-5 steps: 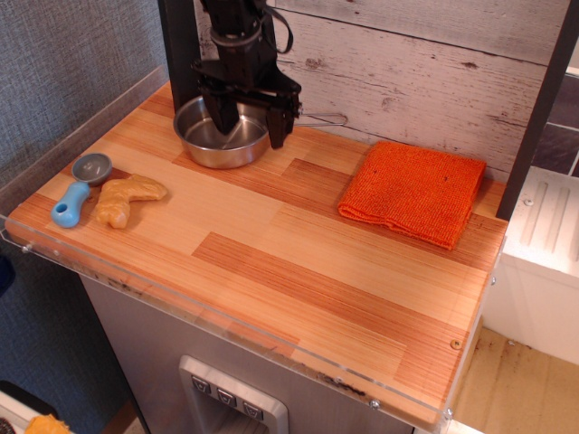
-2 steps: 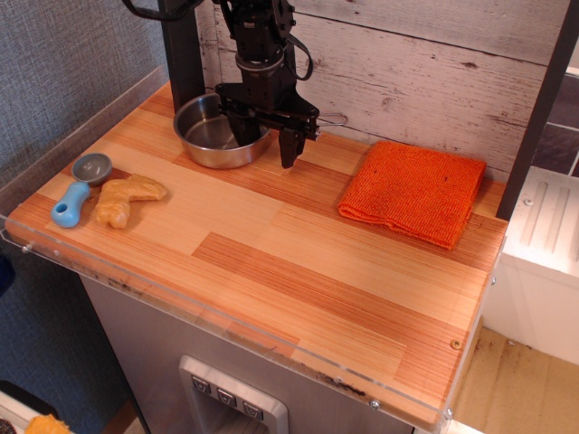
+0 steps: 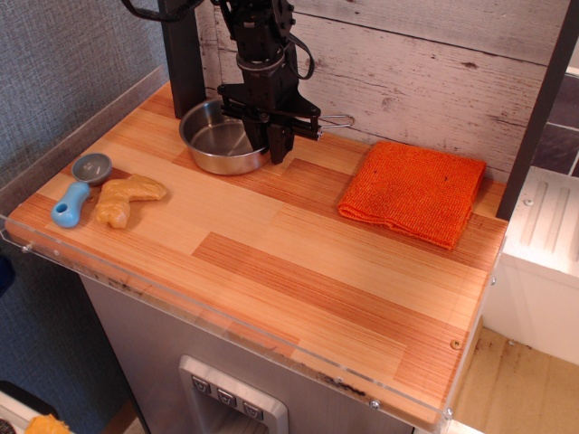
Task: Move the pot to the bottom right corner of the table.
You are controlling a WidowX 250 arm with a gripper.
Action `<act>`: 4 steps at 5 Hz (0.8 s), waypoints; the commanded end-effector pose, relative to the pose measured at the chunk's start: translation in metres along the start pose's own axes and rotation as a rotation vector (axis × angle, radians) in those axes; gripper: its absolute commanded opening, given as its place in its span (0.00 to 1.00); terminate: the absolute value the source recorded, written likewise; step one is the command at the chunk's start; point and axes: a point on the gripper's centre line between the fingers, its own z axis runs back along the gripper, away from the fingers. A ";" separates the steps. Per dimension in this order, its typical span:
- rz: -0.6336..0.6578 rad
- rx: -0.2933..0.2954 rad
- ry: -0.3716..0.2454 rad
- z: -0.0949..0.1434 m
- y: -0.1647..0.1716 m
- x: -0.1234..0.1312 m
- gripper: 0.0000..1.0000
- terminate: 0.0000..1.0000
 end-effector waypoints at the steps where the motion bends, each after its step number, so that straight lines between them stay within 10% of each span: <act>1: -0.037 0.002 -0.145 0.066 0.004 0.001 0.00 0.00; 3: -0.180 -0.071 -0.223 0.121 -0.043 -0.038 0.00 0.00; 4: -0.227 -0.091 -0.159 0.110 -0.075 -0.061 0.00 0.00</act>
